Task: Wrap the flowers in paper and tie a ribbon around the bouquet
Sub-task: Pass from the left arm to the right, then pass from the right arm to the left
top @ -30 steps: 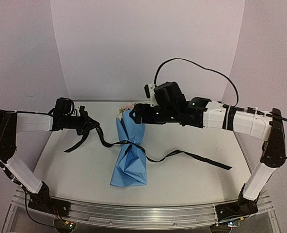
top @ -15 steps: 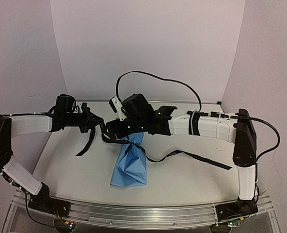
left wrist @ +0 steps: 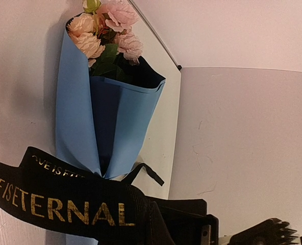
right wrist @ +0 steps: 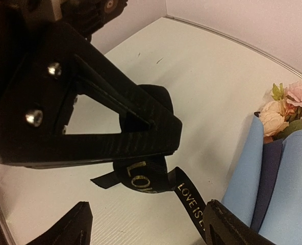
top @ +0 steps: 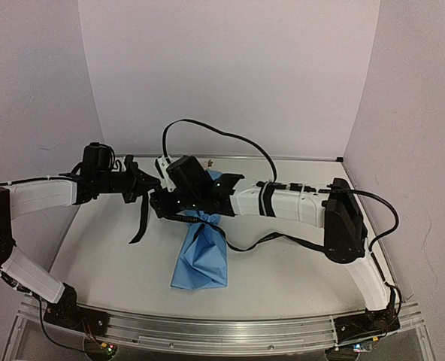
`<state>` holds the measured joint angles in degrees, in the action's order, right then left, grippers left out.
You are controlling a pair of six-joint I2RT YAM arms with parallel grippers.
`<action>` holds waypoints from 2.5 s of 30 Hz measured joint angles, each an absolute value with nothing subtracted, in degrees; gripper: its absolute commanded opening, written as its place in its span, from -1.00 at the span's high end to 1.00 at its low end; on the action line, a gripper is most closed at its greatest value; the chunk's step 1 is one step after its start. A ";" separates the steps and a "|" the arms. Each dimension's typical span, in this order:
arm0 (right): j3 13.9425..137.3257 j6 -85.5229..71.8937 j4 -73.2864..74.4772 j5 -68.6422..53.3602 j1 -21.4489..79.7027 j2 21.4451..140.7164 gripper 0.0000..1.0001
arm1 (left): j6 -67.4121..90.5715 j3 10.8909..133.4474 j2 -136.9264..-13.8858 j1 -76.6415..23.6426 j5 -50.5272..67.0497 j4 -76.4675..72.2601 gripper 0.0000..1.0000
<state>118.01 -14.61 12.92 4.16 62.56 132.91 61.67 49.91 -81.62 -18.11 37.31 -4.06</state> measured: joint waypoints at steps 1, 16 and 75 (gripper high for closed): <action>118.52 -14.61 12.95 4.57 62.64 133.64 -0.55 | 61.71 49.91 -81.55 -18.11 37.30 -4.05 1.00; 124.63 -15.41 13.22 10.25 63.33 138.54 0.28 | 61.42 49.85 -75.91 -18.11 35.95 -0.14 0.99; 108.64 -10.07 25.34 6.80 63.53 120.18 1.00 | 19.44 46.11 -76.92 -27.39 32.82 -3.99 0.03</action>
<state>108.64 -10.07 25.34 6.80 63.53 120.18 19.44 46.11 -76.92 -27.39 32.82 -3.99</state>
